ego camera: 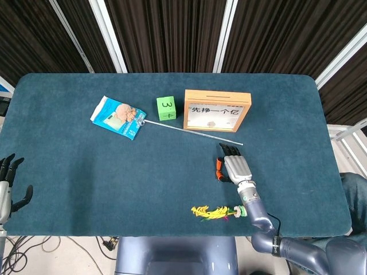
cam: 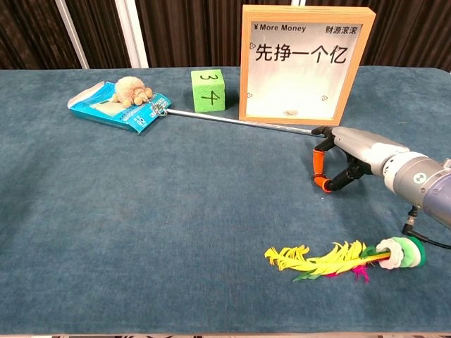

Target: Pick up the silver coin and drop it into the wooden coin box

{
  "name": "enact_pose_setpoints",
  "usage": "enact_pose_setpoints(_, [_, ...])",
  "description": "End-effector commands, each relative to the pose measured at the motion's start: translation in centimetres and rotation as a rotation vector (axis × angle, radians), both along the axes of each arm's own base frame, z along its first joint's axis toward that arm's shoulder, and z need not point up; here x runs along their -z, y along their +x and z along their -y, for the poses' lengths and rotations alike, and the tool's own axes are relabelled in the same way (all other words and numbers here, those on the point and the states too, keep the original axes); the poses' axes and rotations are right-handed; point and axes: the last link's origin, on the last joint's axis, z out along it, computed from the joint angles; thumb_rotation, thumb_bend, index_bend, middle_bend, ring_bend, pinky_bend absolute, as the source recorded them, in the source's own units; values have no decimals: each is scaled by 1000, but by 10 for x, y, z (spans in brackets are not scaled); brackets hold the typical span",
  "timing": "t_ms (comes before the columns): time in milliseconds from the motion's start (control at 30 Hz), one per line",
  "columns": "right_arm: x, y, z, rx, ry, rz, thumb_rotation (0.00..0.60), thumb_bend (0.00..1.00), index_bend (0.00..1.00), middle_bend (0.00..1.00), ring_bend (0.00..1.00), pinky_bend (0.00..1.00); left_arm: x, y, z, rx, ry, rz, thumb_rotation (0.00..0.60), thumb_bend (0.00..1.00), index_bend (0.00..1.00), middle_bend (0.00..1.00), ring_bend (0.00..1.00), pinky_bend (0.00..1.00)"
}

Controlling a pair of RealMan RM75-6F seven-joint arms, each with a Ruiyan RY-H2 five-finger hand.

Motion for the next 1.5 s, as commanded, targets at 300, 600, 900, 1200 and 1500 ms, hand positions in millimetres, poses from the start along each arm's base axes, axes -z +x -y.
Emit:
enact_pose_setpoints(300, [-8, 2, 4, -7, -14, 15, 600, 545, 698, 35, 0, 0, 0, 0, 0, -1, -2, 1, 600, 396, 158, 26, 39, 0])
enact_pose_setpoints(600, [-27, 9, 8, -41, -31, 47, 600, 545, 762, 53, 0, 0, 0, 0, 0, -4, 0, 5, 600, 396, 158, 26, 39, 0])
enact_pose_setpoints(900, [-93, 26, 14, -74, -116, 97, 600, 545, 785, 53, 0, 0, 1, 0, -1, -10, -6, 8, 600, 396, 158, 26, 39, 0])
enact_pose_setpoints(1200, [-183, 49, 40, -58, -224, 124, 600, 544, 791, 52, 0, 0, 0, 0, -1, -16, -8, 13, 600, 396, 158, 26, 39, 0])
enact_pose_setpoints(1500, [-233, 68, 67, -27, -251, 150, 600, 544, 791, 52, 0, 0, 0, -1, -2, -20, -6, 19, 600, 396, 158, 26, 39, 0])
